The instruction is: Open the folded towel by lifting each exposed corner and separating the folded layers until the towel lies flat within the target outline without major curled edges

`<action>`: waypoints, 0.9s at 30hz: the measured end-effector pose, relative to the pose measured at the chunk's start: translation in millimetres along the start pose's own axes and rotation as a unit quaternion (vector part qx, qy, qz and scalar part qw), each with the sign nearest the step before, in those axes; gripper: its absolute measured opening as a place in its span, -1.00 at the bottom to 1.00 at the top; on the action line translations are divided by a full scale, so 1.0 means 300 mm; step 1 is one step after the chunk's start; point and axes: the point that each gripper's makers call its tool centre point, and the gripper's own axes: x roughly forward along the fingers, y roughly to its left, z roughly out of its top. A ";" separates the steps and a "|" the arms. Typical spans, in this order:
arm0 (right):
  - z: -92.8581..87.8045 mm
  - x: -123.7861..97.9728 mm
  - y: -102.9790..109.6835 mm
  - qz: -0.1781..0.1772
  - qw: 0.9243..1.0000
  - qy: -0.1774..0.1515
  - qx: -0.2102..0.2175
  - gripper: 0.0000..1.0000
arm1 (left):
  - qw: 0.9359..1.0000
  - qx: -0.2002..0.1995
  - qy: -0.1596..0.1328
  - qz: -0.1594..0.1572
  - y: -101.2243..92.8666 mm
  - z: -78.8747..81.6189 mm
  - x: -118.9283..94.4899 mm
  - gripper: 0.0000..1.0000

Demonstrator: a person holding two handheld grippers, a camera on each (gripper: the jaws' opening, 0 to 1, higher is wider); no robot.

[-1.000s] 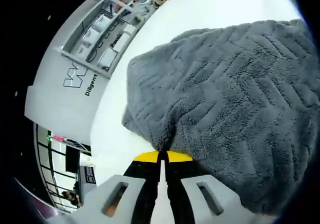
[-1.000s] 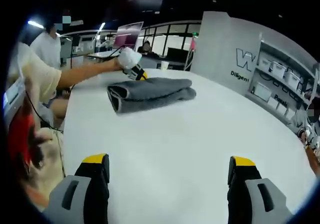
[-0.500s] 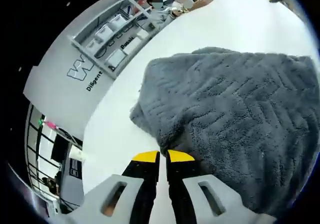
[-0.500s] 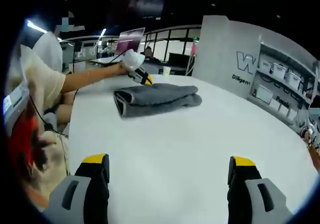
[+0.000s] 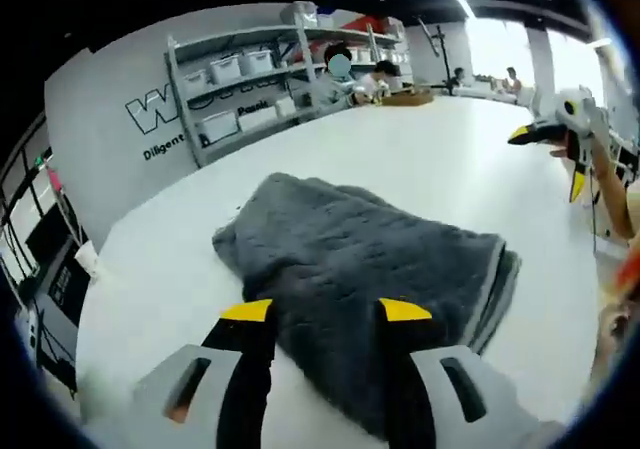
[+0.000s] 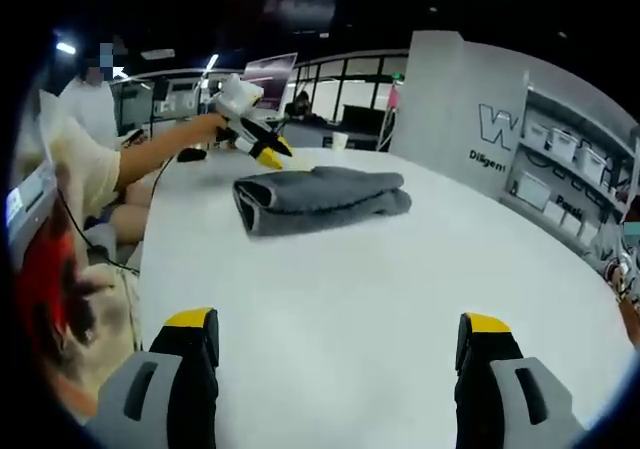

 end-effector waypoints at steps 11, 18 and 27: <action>0.022 0.022 0.019 0.009 1.000 0.004 -0.003 0.99 | 0.999 -0.026 -0.006 -0.040 -0.153 -0.036 -0.079 0.99; 0.033 0.033 0.031 0.014 1.000 0.010 -0.007 0.99 | 0.997 -0.051 -0.020 -0.062 -0.195 -0.074 -0.115 0.99; 0.059 0.053 0.037 0.021 0.999 0.020 -0.013 0.99 | 0.993 -0.072 -0.056 -0.076 -0.239 -0.086 -0.155 0.99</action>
